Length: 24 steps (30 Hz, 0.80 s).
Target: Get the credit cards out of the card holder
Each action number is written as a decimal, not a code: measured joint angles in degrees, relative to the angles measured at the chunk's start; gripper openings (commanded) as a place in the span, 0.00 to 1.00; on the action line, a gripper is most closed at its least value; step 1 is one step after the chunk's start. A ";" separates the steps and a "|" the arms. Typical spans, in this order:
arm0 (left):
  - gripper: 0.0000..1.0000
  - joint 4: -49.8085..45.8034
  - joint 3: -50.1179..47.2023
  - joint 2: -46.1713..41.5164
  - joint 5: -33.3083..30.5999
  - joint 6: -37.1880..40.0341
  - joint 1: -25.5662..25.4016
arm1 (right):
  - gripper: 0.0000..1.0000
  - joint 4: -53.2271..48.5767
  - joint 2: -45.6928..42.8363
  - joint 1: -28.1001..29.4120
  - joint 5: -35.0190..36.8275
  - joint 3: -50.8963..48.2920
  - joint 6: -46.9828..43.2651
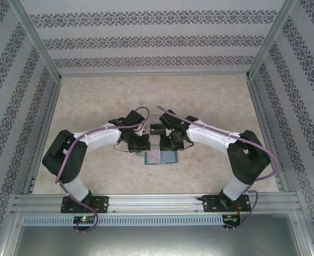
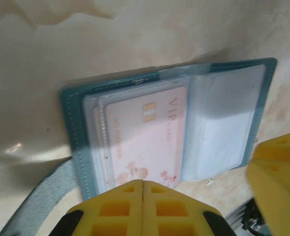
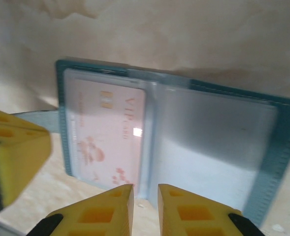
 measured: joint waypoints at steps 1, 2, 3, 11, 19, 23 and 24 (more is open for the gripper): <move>0.00 0.52 0.00 0.17 0.39 -0.26 0.00 | 0.22 1.03 0.17 0.00 -0.92 -0.24 0.42; 0.00 1.03 0.00 0.39 0.79 -0.50 0.00 | 0.22 1.97 0.42 0.00 -1.66 -0.44 0.92; 0.00 1.40 0.00 0.59 1.16 -0.70 0.00 | 0.22 2.71 0.70 0.00 -2.23 -0.59 1.16; 0.00 4.15 -0.02 3.32 3.30 -1.75 0.00 | 0.22 6.88 3.72 0.00 -5.60 -1.36 2.82; 0.00 4.22 -0.04 5.14 3.45 -1.88 0.00 | 0.22 8.55 4.87 0.00 -6.93 -1.62 2.99; 0.00 4.17 -0.04 5.16 3.23 -1.66 0.00 | 0.22 8.76 5.84 -0.02 -7.17 -1.62 2.99; 0.00 4.11 -0.04 5.18 3.15 -1.57 0.00 | 0.22 8.79 6.01 -0.04 -7.15 -1.62 2.99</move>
